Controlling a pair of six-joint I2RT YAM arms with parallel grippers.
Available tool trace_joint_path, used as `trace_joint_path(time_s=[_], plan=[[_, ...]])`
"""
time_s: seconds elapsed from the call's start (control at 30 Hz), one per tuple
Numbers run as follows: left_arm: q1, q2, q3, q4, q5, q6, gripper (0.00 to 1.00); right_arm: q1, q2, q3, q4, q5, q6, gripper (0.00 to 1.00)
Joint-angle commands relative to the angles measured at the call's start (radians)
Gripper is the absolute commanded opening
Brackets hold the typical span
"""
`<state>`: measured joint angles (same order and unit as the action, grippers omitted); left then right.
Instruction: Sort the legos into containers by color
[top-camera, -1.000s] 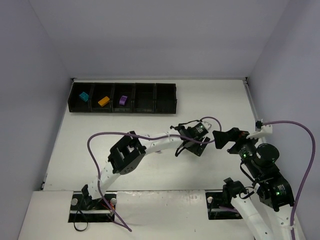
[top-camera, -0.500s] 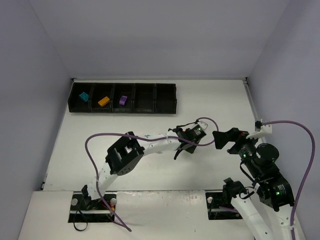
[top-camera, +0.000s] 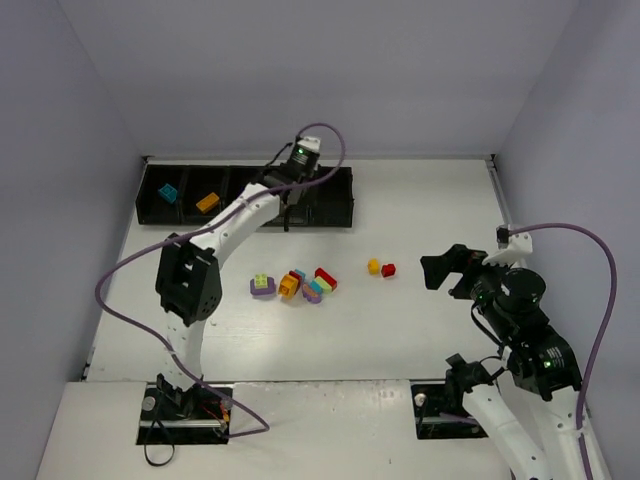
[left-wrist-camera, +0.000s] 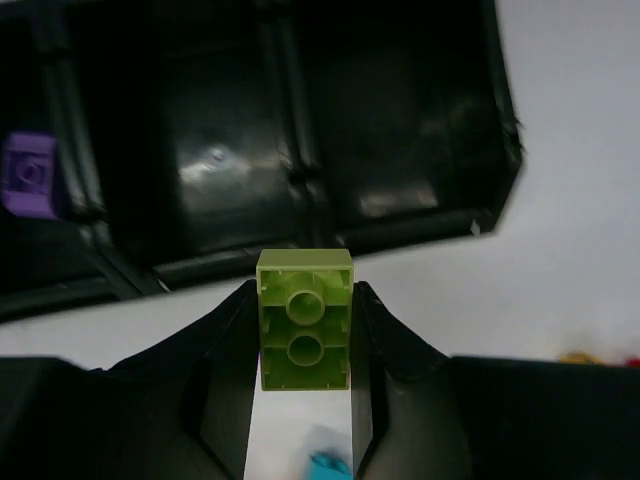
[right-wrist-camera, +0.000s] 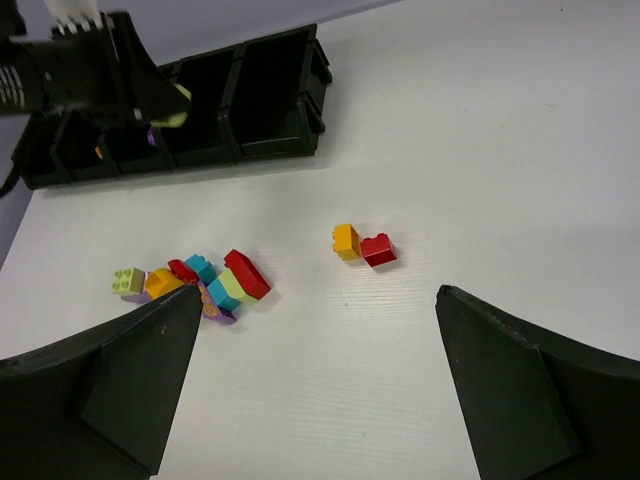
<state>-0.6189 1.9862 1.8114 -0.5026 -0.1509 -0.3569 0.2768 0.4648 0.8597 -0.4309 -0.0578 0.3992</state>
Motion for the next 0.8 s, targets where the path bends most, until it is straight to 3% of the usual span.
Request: trace_joint_path(time_s=[0.0,0.17,0.2,0.33,0.43,0.6,0.77], plan=[[0.095,0.08,0.147,-0.06,0.031,0.061,0.07,0.005,0.049,0.025,0.075,0.013,-0.025,1.0],[0.177,0.279,0.392,-0.151,0.065,0.09,0.23,0.005,0.084,0.025,0.081,0.004,-0.033,1.0],[0.191,0.302,0.469,-0.166,0.077,0.093,0.31,0.005,0.086,0.025,0.081,0.001,-0.033,1.0],[0.206,0.358,0.529,-0.174,0.093,0.121,0.5,0.005,0.092,0.027,0.083,-0.002,-0.033,1.0],[0.206,0.341,0.504,-0.153,0.115,0.134,0.57,0.005,0.086,0.025,0.081,-0.004,-0.034,1.0],[0.176,0.125,0.274,-0.051,0.26,0.153,0.59,0.005,0.083,0.024,0.081,-0.005,-0.031,1.0],[0.041,0.027,0.12,-0.022,0.343,0.22,0.59,0.004,0.066,0.015,0.081,-0.005,-0.03,1.0]])
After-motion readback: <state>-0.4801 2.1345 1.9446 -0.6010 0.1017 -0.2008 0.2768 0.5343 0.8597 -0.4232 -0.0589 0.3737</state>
